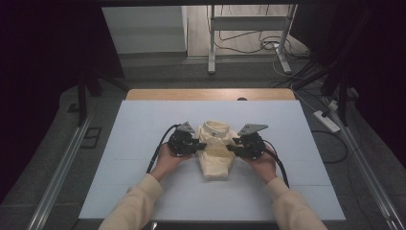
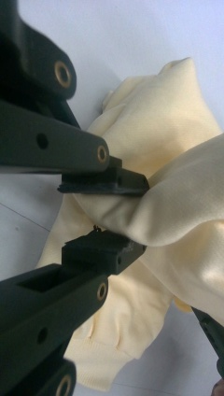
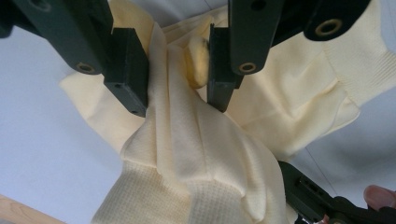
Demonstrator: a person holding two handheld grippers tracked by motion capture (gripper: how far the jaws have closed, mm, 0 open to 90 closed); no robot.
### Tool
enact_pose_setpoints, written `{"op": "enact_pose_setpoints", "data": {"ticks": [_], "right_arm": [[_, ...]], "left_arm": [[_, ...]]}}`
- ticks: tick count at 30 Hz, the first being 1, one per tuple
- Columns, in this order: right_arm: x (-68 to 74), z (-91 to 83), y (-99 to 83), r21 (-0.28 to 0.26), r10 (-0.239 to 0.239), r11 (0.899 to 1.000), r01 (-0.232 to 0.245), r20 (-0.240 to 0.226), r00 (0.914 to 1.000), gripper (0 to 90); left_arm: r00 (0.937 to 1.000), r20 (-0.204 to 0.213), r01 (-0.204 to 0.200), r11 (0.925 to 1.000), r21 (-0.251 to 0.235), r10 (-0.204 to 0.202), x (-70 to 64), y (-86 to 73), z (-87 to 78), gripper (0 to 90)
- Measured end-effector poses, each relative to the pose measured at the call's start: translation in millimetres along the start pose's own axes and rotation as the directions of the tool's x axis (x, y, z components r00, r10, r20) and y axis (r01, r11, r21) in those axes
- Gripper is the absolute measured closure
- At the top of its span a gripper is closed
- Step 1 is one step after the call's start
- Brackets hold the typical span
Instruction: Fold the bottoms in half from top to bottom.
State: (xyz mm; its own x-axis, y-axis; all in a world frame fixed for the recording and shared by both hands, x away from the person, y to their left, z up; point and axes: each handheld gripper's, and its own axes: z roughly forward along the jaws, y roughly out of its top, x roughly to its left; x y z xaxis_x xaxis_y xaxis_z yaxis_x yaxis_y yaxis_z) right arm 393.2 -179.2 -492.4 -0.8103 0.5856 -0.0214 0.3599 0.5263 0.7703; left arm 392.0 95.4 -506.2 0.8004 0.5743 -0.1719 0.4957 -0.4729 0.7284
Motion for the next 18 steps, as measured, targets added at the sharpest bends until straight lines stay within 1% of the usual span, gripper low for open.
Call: {"op": "enact_pose_setpoints", "data": {"ticks": [6,9,11,12,14,16,18], "right_arm": [[2.2,-2.8,-0.6,0.004,-0.002,1.000,0.002,-0.003,1.0000,58.2],[2.0,-5.0,0.2,0.004,0.005,1.000,-0.005,0.002,1.0000,51.0],[1.2,-7.2,1.5,-0.003,0.018,1.000,-0.018,0.000,0.9998,45.5],[0.9,-8.5,2.0,-0.006,0.023,1.000,-0.023,-0.001,0.9997,42.7],[1.4,-12.5,2.4,-0.008,0.023,1.000,-0.022,0.006,0.9997,37.3],[1.6,-18.3,2.4,-0.009,0.032,0.999,-0.032,0.004,0.9995,34.8],[0.5,-25.3,1.3,-0.023,0.049,0.999,-0.049,-0.005,0.9988,34.0]], "left_arm": [[0.9999,-0.008,0.007,1.0000,0.004,-0.007,-0.5,0.4,-2.3,63.5],[0.9995,-0.012,0.030,0.9995,0.004,-0.030,-0.5,0.9,-3.8,59.1],[0.9987,-0.016,0.049,0.9988,0.006,-0.049,-0.2,1.5,-6.7,51.5],[0.9982,-0.014,0.059,0.9982,0.010,-0.059,0.1,1.6,-9.1,47.0],[0.9979,-0.033,0.057,0.9981,0.022,-0.057,-0.6,1.0,-16.3,39.6],[0.9966,-0.044,0.071,0.9968,0.036,-0.069,-1.3,-0.1,-24.8,36.4],[0.9966,-0.043,0.072,0.9969,0.031,-0.071,-3.3,-1.6,-33.5,35.4]]}}
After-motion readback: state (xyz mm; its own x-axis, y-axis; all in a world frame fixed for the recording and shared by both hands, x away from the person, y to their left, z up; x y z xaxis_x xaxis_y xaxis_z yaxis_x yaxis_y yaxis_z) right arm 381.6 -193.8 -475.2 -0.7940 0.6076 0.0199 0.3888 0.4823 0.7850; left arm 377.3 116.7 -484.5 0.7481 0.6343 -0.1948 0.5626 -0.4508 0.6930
